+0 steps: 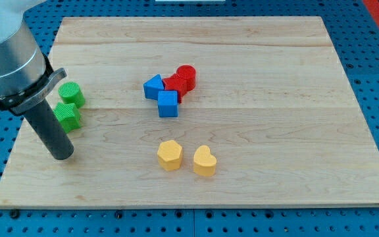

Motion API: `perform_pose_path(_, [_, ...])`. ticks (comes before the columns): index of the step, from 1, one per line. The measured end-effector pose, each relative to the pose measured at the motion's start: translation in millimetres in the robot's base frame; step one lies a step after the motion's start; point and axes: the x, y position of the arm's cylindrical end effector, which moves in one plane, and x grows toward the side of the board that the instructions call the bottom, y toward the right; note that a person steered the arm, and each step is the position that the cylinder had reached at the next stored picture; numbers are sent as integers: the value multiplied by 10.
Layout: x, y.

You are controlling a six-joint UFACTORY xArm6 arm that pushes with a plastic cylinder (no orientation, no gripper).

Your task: Move the green blocks towards the bottom left

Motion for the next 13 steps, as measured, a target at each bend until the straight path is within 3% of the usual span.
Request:
perform_pose_path(3, [-337,-20])
perform_pose_path(5, [-1334,391])
perform_pose_path(7, [-2105,-34])
perform_pose_path(9, [-1666,80])
perform_pose_path(11, [-1057,-217])
perform_pose_path(12, [-1214,246])
perform_pose_path(13, [-862,114])
